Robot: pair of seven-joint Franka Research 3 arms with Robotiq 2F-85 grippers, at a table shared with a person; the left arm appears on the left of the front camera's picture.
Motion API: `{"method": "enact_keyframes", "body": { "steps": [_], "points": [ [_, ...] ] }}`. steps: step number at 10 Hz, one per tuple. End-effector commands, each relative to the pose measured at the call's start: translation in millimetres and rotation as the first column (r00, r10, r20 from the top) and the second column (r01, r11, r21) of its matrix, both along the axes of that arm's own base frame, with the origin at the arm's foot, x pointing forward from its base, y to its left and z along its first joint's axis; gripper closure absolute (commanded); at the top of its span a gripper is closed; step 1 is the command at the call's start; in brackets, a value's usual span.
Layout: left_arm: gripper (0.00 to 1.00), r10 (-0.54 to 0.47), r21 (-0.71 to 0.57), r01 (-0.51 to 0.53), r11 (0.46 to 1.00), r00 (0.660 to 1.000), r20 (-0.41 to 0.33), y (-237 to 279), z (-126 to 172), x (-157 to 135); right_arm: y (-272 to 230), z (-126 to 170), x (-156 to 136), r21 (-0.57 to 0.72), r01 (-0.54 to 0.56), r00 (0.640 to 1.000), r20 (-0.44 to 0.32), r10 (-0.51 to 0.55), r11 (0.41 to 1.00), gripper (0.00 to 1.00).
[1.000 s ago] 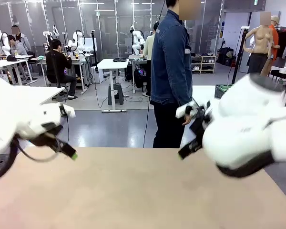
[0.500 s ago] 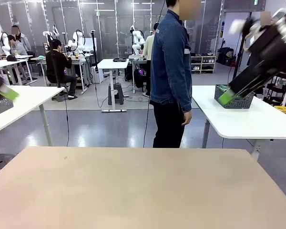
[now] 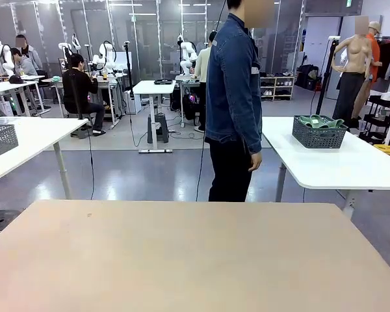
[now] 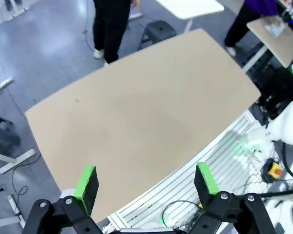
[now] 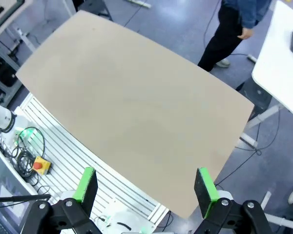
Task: Fold the towels and place them in the basket.
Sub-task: When a person lays out a Towel with hook on the table, fold it in half twice.
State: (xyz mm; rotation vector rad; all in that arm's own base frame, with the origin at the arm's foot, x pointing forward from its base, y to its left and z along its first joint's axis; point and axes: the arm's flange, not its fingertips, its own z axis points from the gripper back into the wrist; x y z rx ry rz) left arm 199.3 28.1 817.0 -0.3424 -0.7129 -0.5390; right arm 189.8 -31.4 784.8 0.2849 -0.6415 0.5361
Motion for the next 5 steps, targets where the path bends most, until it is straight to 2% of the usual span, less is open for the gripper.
{"method": "enact_keyframes", "body": {
  "steps": [1,5],
  "points": [
    [0.0,0.074,0.019,-0.074,0.997,0.997,0.002,-1.5,11.7,-18.4,-12.1,2.8,-8.0,0.042,0.024,1.0,0.017,-0.025,0.999,0.0],
    [0.0,0.082,0.009,-0.082,0.997,0.996,0.019,-3.7,13.3,-25.9,-16.2,12.8,-13.2,0.034,0.064,0.997,0.033,-0.065,0.997,0.0]
  ]
}}
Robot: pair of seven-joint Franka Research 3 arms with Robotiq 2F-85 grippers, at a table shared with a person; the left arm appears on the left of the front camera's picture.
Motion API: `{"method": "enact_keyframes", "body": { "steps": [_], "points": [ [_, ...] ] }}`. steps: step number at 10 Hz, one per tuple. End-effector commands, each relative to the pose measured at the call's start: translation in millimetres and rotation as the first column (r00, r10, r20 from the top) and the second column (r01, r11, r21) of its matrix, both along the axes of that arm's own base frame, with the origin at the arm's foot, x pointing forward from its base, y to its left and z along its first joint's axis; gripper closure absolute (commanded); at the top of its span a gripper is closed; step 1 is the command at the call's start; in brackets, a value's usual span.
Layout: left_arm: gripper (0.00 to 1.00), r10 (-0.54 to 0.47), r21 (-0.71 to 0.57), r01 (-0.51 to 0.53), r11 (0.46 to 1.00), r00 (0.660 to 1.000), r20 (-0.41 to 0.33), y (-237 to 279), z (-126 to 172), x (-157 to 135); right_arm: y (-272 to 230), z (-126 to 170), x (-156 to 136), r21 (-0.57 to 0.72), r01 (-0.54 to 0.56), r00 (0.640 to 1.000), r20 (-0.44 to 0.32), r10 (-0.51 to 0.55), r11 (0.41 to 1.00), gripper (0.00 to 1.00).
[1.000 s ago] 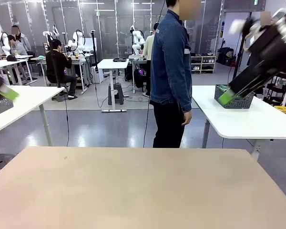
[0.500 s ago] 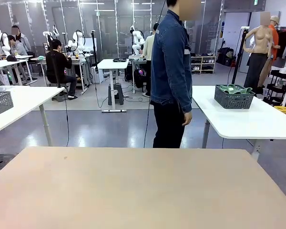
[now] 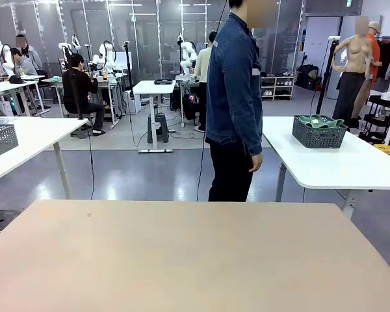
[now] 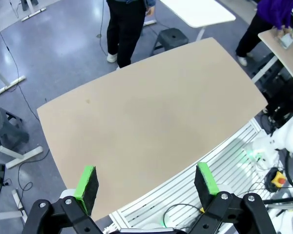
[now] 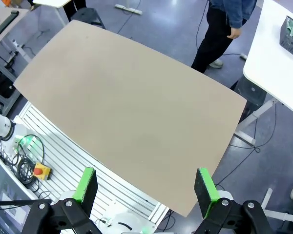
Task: Fold the towels and place them in the basket.
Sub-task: When a person lays out a Towel with hook on the table, fold it in half twice.
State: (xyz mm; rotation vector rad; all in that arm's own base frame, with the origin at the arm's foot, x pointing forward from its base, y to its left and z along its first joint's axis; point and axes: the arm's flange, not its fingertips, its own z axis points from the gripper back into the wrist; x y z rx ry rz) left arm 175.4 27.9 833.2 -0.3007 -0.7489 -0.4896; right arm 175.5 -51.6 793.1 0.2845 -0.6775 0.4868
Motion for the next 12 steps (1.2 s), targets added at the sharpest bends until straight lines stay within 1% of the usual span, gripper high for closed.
{"method": "enact_keyframes", "body": {
  "steps": [1,2,12],
  "points": [
    [0.0,0.018,-0.013,-0.018,1.0,1.0,-0.007,-3.1,-2.7,-2.1,3.7,4.7,2.9,0.004,0.021,1.0,-0.003,-0.021,1.0,0.0],
    [0.0,0.0,0.0,0.0,1.0,1.0,0.0,0.0,0.0,0.0,0.0,0.0,0.0,0.0,0.0,1.0,0.0,0.0,1.0,0.0],
    [0.0,0.0,0.0,0.0,1.0,1.0,0.0,0.0,0.0,0.0,0.0,0.0,0.0,0.0,0.0,1.0,0.0,0.0,1.0,0.0]
  ]
}}
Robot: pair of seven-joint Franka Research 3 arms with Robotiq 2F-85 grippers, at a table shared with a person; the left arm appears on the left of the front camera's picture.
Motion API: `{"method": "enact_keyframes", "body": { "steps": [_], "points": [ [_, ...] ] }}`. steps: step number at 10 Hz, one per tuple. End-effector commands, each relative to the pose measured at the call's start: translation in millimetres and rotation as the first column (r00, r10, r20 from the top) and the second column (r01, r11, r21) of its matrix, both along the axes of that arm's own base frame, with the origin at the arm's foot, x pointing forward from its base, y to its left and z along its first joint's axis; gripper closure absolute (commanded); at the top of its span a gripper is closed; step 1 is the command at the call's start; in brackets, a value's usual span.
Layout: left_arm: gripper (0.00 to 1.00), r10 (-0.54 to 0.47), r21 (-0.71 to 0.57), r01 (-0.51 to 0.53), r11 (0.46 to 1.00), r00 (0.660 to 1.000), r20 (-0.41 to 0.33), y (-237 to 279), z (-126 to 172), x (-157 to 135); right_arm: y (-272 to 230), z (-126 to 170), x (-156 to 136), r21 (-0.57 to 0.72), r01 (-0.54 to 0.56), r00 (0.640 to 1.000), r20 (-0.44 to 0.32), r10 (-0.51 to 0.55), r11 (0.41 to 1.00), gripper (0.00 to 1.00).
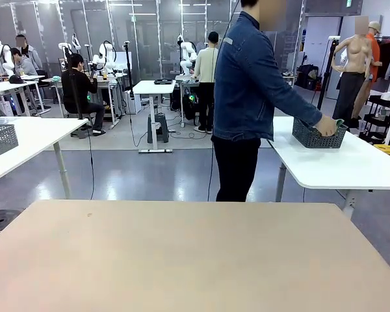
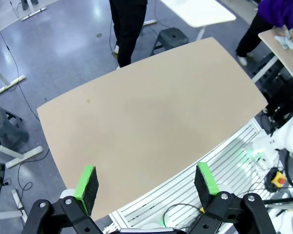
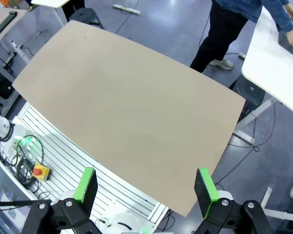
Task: Fold the towels and place them in the basket.
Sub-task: When a person lays out a Towel with hook on the table, fold it in half twice.
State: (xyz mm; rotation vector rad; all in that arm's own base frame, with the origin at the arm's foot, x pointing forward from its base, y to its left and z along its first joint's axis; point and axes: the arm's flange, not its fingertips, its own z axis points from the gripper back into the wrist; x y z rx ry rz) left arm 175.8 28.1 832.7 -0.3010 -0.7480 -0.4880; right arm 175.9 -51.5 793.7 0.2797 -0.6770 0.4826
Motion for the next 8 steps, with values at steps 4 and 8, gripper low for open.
{"method": "enact_keyframes", "body": {
  "steps": [4,8],
  "points": [
    [0.0,-0.001,0.0,0.001,1.0,1.0,0.001,-0.2,0.5,-0.4,-0.1,-0.6,-0.4,0.003,-0.005,1.0,0.0,0.005,1.0,0.0],
    [0.0,-0.001,0.0,0.001,1.0,1.0,0.001,-0.2,0.5,-0.4,-0.1,-0.6,-0.4,0.003,-0.005,1.0,0.0,0.005,1.0,0.0]
  ]
}}
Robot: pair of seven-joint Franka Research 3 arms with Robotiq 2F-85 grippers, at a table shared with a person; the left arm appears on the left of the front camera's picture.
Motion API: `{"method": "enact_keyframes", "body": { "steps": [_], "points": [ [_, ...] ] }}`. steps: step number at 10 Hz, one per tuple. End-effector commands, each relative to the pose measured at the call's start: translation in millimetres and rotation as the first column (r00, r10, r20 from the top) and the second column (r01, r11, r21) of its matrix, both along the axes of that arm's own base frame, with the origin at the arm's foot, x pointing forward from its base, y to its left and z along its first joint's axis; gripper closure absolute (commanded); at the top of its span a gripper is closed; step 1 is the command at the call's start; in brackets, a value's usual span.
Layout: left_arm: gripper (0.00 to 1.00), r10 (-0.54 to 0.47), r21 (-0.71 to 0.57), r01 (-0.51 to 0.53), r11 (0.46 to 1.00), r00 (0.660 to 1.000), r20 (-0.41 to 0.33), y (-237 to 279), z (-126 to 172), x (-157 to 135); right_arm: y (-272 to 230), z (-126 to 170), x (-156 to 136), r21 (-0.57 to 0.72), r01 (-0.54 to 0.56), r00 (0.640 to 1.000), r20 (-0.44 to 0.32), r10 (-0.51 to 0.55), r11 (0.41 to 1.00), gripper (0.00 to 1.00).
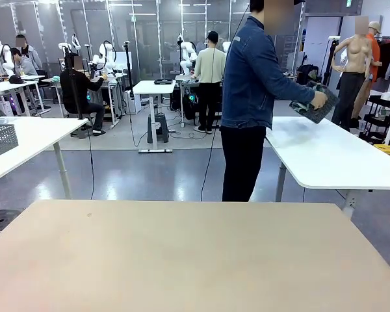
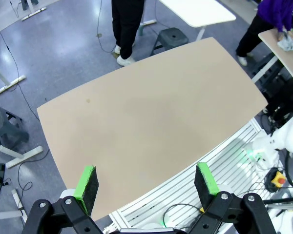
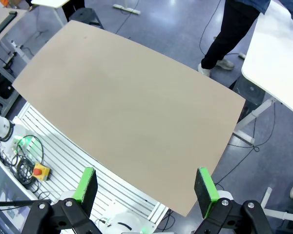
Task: Fold the towels and place them in the basket.
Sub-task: When a person lays out a Towel with hook on the table, fold it in half twice.
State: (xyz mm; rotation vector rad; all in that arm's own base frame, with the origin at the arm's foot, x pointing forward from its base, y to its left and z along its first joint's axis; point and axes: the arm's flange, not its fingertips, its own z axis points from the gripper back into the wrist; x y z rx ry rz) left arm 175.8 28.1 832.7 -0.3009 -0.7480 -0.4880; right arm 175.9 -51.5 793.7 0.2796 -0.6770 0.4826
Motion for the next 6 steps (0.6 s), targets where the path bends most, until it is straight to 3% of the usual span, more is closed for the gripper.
{"method": "enact_keyframes", "body": {
  "steps": [1,6],
  "points": [
    [0.0,-0.001,0.0,0.001,1.0,1.0,0.001,-0.2,0.5,-0.4,-0.1,-0.6,-0.4,0.003,-0.005,1.0,0.0,0.005,1.0,0.0],
    [0.0,-0.001,0.0,0.001,1.0,1.0,0.001,-0.2,0.5,-0.4,-0.1,-0.6,-0.4,0.003,-0.005,1.0,0.0,0.005,1.0,0.0]
  ]
}}
